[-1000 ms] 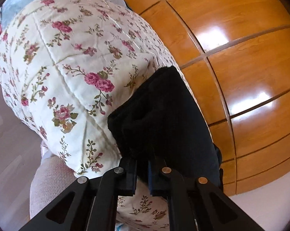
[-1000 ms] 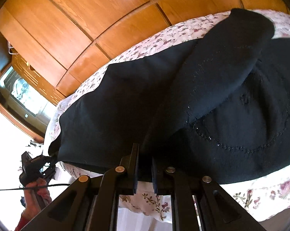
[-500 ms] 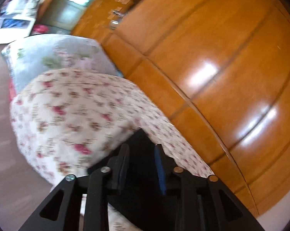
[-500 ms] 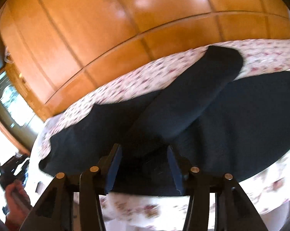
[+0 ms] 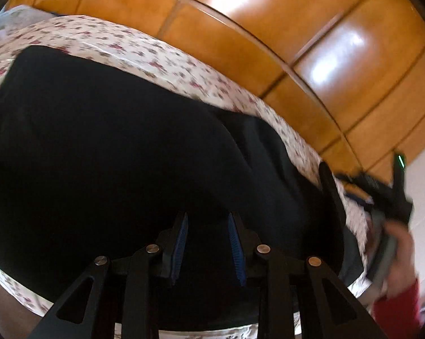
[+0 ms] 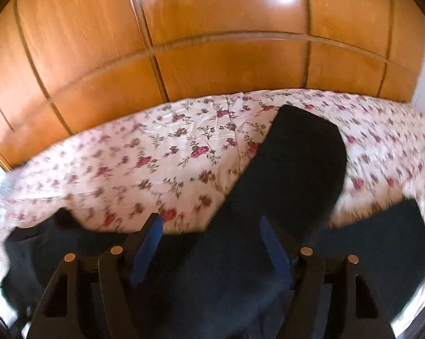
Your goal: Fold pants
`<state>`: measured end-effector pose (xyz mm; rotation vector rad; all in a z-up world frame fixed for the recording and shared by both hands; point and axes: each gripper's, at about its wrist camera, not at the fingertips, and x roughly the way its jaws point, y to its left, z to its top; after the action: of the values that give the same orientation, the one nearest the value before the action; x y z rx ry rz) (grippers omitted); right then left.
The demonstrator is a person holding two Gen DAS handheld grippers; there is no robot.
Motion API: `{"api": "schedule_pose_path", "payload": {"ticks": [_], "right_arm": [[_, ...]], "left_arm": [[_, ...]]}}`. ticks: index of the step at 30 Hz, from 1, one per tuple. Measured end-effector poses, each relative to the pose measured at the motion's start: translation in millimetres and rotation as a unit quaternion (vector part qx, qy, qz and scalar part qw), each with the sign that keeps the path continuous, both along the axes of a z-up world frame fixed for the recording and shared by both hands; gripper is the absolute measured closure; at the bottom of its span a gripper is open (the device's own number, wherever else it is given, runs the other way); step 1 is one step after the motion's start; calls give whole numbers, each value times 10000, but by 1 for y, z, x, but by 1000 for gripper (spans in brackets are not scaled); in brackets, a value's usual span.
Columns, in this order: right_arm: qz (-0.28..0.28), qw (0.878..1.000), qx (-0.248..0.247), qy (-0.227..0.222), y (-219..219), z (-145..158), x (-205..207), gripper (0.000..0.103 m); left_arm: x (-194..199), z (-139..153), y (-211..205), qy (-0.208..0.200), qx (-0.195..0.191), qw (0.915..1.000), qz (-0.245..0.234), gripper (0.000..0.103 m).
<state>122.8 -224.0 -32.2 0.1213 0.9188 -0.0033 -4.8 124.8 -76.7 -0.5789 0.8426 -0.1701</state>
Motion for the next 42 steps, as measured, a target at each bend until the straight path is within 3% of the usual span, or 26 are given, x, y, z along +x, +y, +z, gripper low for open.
{"api": "schedule_pose_path", "payload": {"ticks": [2, 6, 8, 11, 13, 15, 19, 22, 25, 28, 30, 32, 35, 37, 41, 42], "right_arm": [[-59, 9989, -343, 302, 5, -15, 19, 31], [-334, 9872, -1281, 885, -2, -46, 40, 31], [-413, 9854, -1374, 919, -17, -53, 37, 33], [-482, 9926, -863, 708, -47, -47, 19, 59], [-439, 9970, -402, 495, -63, -37, 2, 88], [-561, 9981, -59, 253, -81, -25, -24, 94], [-842, 9944, 553, -330, -113, -7, -77, 95], [-1121, 9829, 1206, -823, -137, -4, -128, 95], [-1533, 9670, 1767, -1010, -157, -18, -166, 95], [-1914, 9457, 2459, -926, -176, -48, -195, 95], [-1951, 9323, 2926, -850, -185, -69, -207, 95], [-1839, 9282, 3064, -1033, -187, -71, -212, 95], [-1719, 9338, 2881, -1242, -189, -60, -214, 80], [-1824, 9285, 2911, -1412, -200, -54, -210, 49], [-2427, 9032, 3234, -1443, -240, -58, -200, 46], [-2562, 8924, 3442, -1399, -252, -63, -196, 50]], "left_arm": [[-4, 2, -5, -24, 137, 9999, -23, 74], [-8, -2, 0, -24, -21, 10000, -78, 73], [-10, -3, 3, -39, -101, 9999, -116, 73], [-14, -1, 4, -28, -117, 9999, -98, 73], [-13, 0, 3, -39, -69, 9999, -85, 73], [-9, -3, 0, -64, -17, 9999, -84, 73], [-13, -2, 1, -85, -44, 9999, -81, 73], [-13, -3, 1, -94, -21, 9999, -96, 73], [-13, -3, -1, -111, 41, 9999, -94, 73], [-13, -2, -3, -118, 112, 9998, -91, 73], [-13, -1, -5, -105, 154, 9998, -95, 73], [-14, 0, -5, -83, 176, 9998, -97, 73], [-13, 3, -9, -71, 218, 9997, -92, 73], [-13, 5, -11, -74, 277, 9996, -76, 73], [-13, 7, -19, -104, 247, 9996, -74, 73], [-13, 7, -20, -117, 229, 9996, -98, 73]]}}
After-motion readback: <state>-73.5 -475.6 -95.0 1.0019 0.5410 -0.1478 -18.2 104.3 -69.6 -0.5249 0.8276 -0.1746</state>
